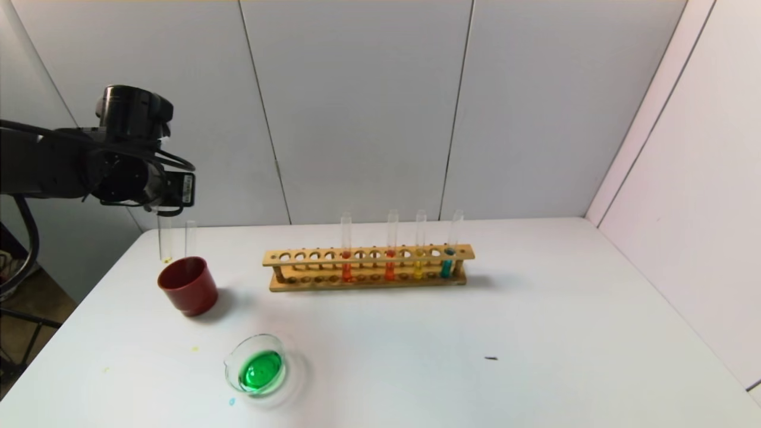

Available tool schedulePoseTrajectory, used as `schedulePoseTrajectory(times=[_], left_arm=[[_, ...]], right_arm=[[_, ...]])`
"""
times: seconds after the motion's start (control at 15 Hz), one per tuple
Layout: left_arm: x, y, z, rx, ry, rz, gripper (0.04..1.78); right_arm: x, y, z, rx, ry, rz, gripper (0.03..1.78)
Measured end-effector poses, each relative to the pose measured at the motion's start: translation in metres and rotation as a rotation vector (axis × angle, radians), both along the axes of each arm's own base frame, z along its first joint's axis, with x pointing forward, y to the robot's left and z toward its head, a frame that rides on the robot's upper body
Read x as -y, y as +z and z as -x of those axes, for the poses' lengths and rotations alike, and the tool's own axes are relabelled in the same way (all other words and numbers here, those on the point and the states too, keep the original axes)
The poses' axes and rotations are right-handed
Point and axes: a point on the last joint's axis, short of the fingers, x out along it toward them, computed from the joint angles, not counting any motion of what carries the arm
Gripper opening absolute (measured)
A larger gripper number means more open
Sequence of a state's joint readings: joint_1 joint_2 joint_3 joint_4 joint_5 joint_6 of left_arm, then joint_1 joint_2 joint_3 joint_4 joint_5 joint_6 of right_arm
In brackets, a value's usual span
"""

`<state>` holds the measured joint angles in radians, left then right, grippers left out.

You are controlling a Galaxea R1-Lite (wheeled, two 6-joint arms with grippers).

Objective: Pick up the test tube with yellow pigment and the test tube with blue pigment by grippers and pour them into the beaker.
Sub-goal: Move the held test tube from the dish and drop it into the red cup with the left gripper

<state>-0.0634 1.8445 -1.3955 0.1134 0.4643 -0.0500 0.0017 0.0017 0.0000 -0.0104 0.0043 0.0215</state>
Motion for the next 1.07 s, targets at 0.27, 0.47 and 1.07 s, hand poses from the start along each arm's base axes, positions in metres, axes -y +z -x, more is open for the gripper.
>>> schedulePoseTrajectory(times=[0.27, 0.47, 1.07], left_arm=[[-0.002, -0.019, -0.011, -0.020, 0.004, 0.003, 0.30], [-0.003, -0.036, -0.014, -0.019, 0.000, 0.007, 0.30], [-0.007, -0.071, -0.008, -0.036, 0.004, 0.018, 0.30]], right_arm=[[0.000, 0.000, 0.000, 0.000, -0.001, 0.000, 1.74], [0.000, 0.000, 0.000, 0.000, -0.001, 0.000, 1.74], [0.000, 0.000, 0.000, 0.000, -0.001, 0.000, 1.74]])
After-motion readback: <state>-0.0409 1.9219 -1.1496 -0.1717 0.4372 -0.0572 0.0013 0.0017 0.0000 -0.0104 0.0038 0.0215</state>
